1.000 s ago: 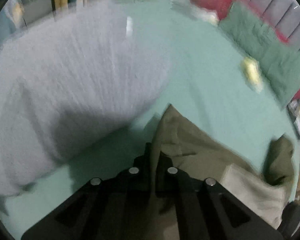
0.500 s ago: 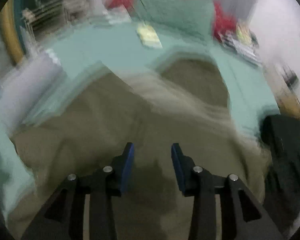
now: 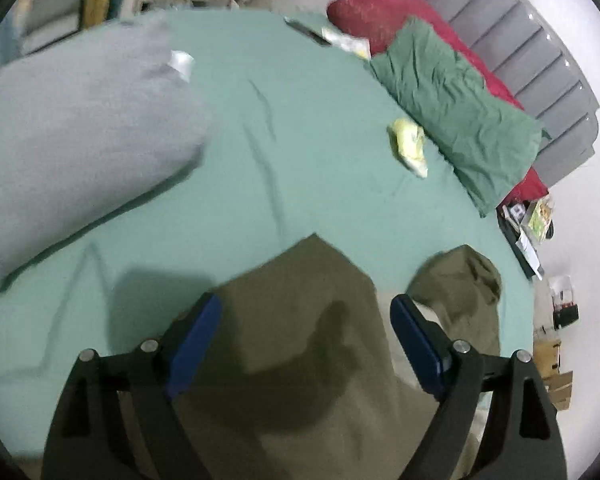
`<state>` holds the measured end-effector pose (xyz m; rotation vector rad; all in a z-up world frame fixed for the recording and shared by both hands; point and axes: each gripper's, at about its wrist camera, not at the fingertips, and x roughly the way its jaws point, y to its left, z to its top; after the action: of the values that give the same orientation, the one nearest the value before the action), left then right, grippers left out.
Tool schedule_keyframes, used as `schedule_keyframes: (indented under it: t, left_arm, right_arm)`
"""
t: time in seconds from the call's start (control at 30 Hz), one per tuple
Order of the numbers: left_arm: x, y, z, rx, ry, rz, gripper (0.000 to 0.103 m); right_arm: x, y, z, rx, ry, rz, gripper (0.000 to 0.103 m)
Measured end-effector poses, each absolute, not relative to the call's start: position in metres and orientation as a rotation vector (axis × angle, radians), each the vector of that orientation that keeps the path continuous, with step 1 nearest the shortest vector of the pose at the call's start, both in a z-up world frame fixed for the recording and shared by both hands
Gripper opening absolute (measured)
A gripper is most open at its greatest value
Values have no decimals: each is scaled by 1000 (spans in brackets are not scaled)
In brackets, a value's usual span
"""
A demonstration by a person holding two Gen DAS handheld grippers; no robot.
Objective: Fold large clothes
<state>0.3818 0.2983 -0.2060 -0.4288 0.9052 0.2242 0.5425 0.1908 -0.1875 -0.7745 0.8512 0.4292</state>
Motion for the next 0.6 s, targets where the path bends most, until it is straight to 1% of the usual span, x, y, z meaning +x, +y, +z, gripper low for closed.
schedule_keyframes:
  t: [0.07, 0.1, 0.17, 0.2, 0.27, 0.37, 0.4, 0.53, 0.6]
  left_arm:
    - [385, 303, -212, -442, 930, 232, 103]
    - [386, 305, -213, -454, 929, 220, 103]
    - [388, 306, -213, -453, 930, 214, 103]
    - [390, 307, -213, -454, 935, 218, 103]
    - [393, 307, -211, -469, 927, 208, 103]
    - [393, 300, -208, -461, 925, 196, 103]
    - [392, 297, -207, -455, 924, 195, 103]
    - [386, 287, -201, -446, 907, 197, 103]
    - [383, 283, -193, -445, 877, 202, 103]
  right_arm:
    - [567, 200, -203, -731, 931, 432, 85]
    - [579, 201, -213, -690, 979, 469, 83]
    - [589, 201, -226, -665, 1034, 491, 31]
    - [590, 201, -233, -671, 1049, 500, 2]
    - [584, 202, -229, -735, 986, 520, 2]
    - [555, 214, -180, -739, 769, 531, 2]
    - [540, 220, -146, -713, 649, 550, 2]
    - [490, 205, -24, -516, 318, 678, 2]
    - [463, 176, 18, -419, 175, 722, 2]
